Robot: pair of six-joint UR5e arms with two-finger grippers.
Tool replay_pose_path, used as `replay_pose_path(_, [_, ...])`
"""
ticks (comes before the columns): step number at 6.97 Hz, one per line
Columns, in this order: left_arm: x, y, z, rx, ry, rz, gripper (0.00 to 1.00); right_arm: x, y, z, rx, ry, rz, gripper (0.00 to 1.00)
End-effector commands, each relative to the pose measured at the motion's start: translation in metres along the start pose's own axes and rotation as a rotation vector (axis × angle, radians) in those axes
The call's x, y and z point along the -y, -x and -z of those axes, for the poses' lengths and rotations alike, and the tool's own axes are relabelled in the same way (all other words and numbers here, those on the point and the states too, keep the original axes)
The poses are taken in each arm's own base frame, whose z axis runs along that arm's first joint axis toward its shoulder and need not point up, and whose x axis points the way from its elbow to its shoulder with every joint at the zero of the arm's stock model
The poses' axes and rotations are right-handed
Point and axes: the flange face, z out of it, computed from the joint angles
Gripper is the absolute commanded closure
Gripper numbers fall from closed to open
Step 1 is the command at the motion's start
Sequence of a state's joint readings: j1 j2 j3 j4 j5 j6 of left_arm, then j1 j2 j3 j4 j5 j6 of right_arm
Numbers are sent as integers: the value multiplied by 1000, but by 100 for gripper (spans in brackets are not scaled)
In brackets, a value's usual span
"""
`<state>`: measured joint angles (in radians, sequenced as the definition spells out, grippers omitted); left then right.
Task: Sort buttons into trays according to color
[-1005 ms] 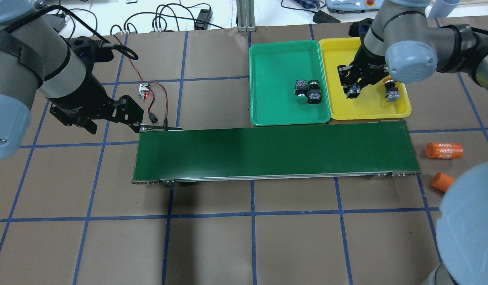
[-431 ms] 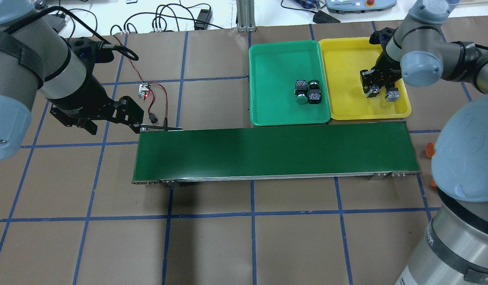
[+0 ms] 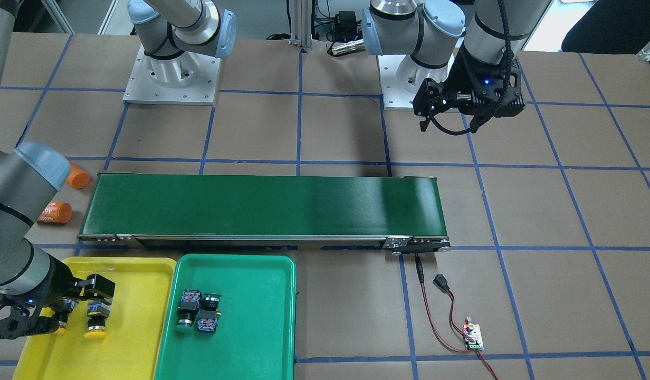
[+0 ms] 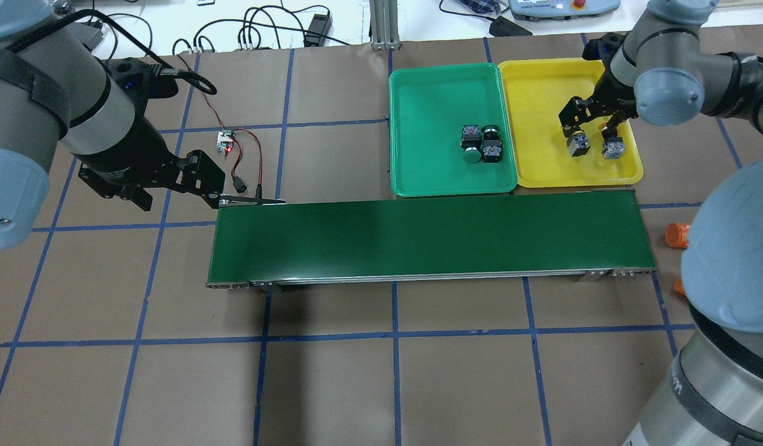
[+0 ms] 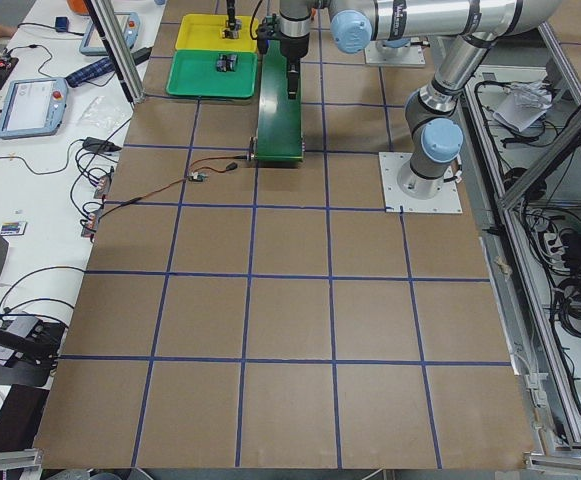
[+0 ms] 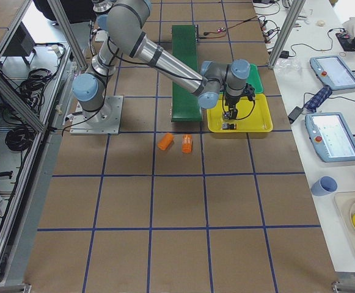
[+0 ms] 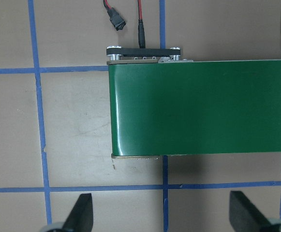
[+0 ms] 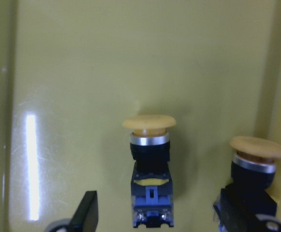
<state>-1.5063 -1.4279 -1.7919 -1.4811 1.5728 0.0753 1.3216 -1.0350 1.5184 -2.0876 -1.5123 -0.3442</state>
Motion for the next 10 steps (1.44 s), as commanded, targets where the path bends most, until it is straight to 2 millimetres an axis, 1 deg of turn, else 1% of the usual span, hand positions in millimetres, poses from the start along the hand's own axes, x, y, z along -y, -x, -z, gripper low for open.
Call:
replay_pose_path(1, [0,-1,-1,1,2,-1,0,-37,48,98,12,43,-51,0])
replay_pose_path(2, [0,-1,0,0,-1,-1,0,-65,96,149,13,58,-73,0])
replay_pose_path(3, [0,0,-1,-1,1,0,0,-99,151,192,16,59,-113,0])
replay_pose_path(4, [0,-1,-1,-1,2,-1,0,-130,197,223,7,37,-106,0])
replay_pose_path(5, [0,-1,-1,-1,1,-1,0,-155,227,240,7,13,-55,0])
replay_pose_path(6, [0,-1,-1,-1,1,-1,0,-172,237,249,9,-1,-28,0])
replay_pose_path(7, [0,-1,0,0,-1,-1,0,-181,239,242,10,11,-14,0])
replay_pose_path(8, [0,0,-1,2,2,-3,0,-177,233,241,10,-6,-22,0])
replay_pose_path(9, [0,-1,-1,1,2,-3,0,-172,227,253,6,-72,-40,0])
replay_pose_path(10, [0,0,-1,2,3,-3,0,-172,226,256,16,-87,-46,0])
